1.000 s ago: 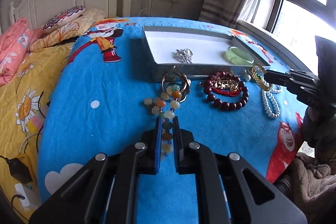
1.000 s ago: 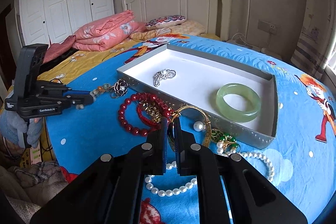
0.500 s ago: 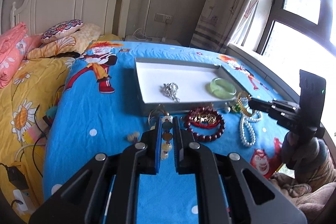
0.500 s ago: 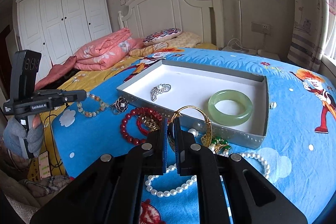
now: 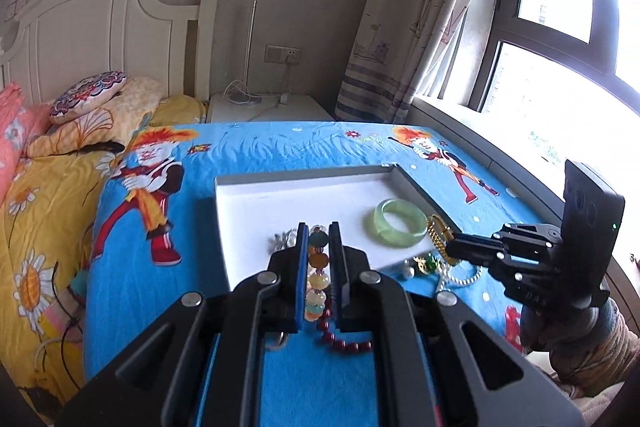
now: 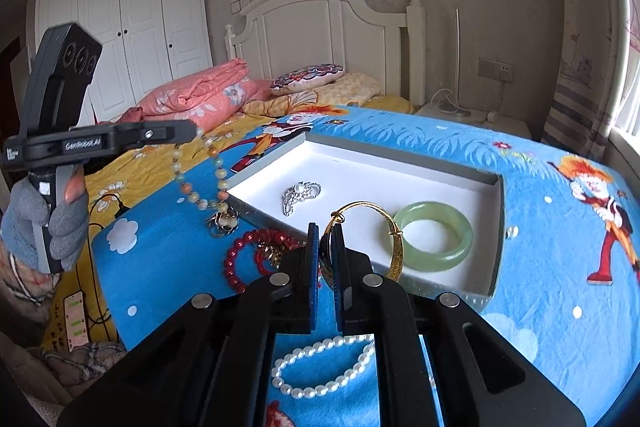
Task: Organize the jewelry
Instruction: 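Lower the bead bracelet into the tray with left while right drops the gold bangle in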
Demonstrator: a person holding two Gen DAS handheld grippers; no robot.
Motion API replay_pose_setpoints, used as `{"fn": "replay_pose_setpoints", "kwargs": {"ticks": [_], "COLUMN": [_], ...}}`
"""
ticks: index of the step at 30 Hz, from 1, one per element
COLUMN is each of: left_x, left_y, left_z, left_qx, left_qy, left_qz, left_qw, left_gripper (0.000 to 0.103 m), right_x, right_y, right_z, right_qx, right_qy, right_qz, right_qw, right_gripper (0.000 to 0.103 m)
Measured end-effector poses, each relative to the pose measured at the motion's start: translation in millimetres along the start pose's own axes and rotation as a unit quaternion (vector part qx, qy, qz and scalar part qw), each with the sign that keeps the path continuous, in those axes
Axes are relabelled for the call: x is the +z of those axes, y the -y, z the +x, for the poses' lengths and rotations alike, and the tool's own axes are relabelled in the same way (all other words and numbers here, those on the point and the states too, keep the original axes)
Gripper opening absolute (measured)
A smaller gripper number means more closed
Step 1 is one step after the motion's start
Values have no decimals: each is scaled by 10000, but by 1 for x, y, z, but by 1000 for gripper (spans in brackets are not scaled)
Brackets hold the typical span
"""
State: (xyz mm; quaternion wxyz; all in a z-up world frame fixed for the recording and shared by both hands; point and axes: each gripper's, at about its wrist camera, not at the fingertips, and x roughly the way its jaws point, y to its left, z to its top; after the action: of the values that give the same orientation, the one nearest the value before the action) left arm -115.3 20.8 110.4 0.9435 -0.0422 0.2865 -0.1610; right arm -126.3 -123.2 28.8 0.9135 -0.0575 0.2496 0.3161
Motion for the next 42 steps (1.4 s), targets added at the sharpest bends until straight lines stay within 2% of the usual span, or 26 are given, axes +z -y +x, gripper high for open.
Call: {"fn": "replay_pose_setpoints", "kwargs": {"ticks": [7,15,23,29,31,33,34,35,36,38,39,42], "left_x": [33,56,58,50,46,44,43,43,42,42,41,34], "left_y": [-4,-18,-14,-23,-26,-28,-29,-30,-31,-32,-32,-30], "left_z": [30,76,128,157,160,158,156,152,148,137,132,112], "left_qx": [202,589,909,766,717,777,796,820,863,956,990,1159], "left_qy": [6,-148,-446,-787,-851,-810,-790,-762,-711,-619,-571,-401], "left_qz": [30,34,196,-82,-177,-204,-207,-208,-212,-216,-222,-170], "left_qw": [9998,9982,9947,9939,9936,9935,9935,9935,9935,9933,9932,9923], "left_gripper": [9,9,9,10,19,42,47,56,62,72,81,95], "right_x": [25,44,51,60,60,60,61,61,61,62,63,66], "right_y": [-1,0,13,26,30,34,36,38,40,45,47,57], "right_z": [32,86,125,148,153,154,153,151,147,136,130,107], "right_qx": [-15,-199,-481,-457,-424,-374,-350,-332,-320,-302,-287,-287], "right_qy": [-186,-645,-1017,-1241,-1324,-1310,-1291,-1258,-1188,-1021,-957,-685], "right_qz": [-265,-505,-432,-143,15,135,165,198,243,347,397,573], "right_qw": [9995,9964,9927,9911,9903,9906,9909,9913,9921,9937,9942,9956], "right_gripper": [8,8,8,9,10,12,14,22,36,44,44,45]}}
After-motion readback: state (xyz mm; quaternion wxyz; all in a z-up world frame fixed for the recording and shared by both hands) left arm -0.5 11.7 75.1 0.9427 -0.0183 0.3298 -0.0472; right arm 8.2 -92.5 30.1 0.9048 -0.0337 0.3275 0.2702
